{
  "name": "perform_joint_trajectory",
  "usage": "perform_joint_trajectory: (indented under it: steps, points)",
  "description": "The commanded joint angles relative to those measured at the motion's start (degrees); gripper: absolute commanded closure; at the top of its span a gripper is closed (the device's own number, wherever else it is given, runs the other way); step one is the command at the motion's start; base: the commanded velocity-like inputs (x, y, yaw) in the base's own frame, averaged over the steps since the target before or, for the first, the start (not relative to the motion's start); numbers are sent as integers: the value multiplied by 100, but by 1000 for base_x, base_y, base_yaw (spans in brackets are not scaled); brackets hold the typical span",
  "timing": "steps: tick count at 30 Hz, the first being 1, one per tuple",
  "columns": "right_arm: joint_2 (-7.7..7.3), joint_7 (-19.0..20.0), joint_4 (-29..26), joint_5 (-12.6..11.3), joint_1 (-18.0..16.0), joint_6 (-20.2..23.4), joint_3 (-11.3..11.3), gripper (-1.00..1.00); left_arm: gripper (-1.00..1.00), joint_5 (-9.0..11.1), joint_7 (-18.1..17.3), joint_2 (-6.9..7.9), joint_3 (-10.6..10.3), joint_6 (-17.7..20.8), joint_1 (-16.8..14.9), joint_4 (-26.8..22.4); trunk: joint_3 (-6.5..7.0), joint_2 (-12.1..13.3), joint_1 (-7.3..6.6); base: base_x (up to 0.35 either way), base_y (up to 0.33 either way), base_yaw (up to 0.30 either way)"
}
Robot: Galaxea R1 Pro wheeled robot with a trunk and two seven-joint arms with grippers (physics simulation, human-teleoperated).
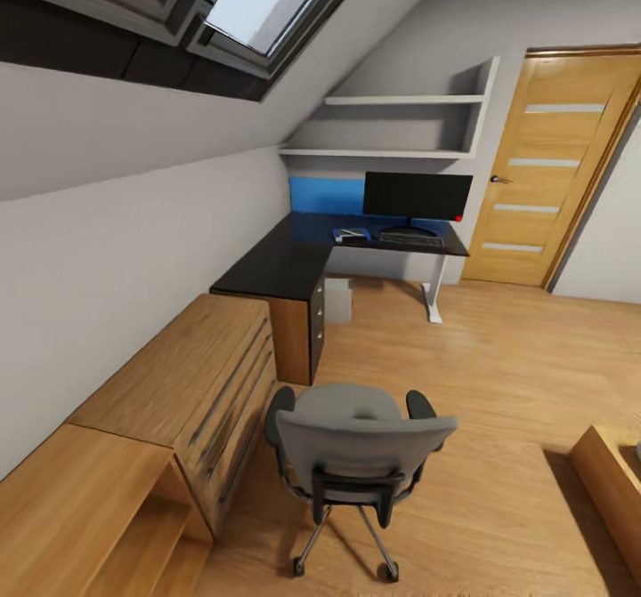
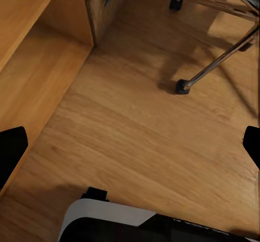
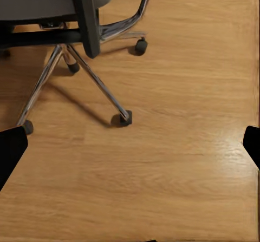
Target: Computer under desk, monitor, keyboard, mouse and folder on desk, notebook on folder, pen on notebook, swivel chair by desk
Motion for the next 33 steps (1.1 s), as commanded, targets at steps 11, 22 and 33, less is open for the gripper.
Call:
perform_joint_trajectory:
  steps: [11, 22, 33]
  points:
    - [7, -37, 8, -15, -4, -13, 57, -100, -100, 0, 57, 4, -48, -32, -11, -22, -12, -13, 4, 0, 0, -300]
    - [16, -30, 10, 27, -3, -16, 86, -100, -100, 0, 62, 4, -48, -32, -11, -20, -12, -13, 4, 0, 176, -195]
    - [14, -20, 11, 51, -1, -22, 88, -100, -100, 0, 62, 4, -48, -32, -11, -22, -12, -13, 4, -67, 97, -8]
